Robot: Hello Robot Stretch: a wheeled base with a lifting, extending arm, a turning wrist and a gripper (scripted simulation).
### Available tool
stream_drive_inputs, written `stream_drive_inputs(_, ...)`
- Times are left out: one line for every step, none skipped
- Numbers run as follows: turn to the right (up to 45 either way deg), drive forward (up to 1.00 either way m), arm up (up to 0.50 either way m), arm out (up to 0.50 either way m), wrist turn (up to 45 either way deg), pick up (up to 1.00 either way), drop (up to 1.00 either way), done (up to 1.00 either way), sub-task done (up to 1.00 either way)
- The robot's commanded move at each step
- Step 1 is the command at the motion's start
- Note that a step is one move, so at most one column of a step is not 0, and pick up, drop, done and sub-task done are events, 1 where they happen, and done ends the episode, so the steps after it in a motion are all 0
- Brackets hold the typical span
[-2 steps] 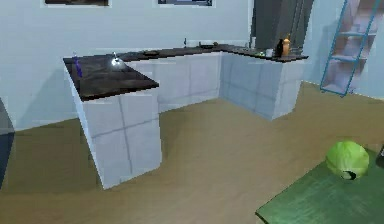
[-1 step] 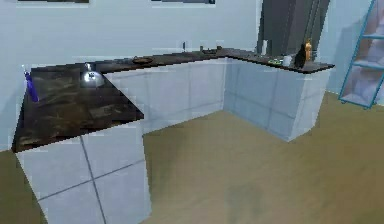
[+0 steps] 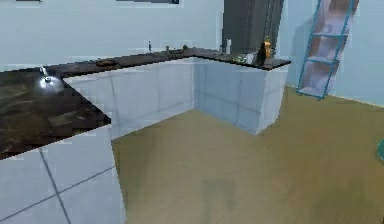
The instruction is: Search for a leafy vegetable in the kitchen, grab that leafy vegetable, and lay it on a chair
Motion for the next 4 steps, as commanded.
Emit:
stream_drive_inputs(0.0,0.2,0.0,0.0,0.0,0.0,0.0,0.0,0.0)
stream_drive_inputs(36.0,0.0,0.0,0.0,0.0,0.0,0.0,0.0,0.0)
stream_drive_inputs(0.0,0.3,0.0,0.0,0.0,0.0,0.0,0.0,0.0)
stream_drive_inputs(-30.0,0.0,0.0,0.0,0.0,0.0,0.0,0.0,0.0)
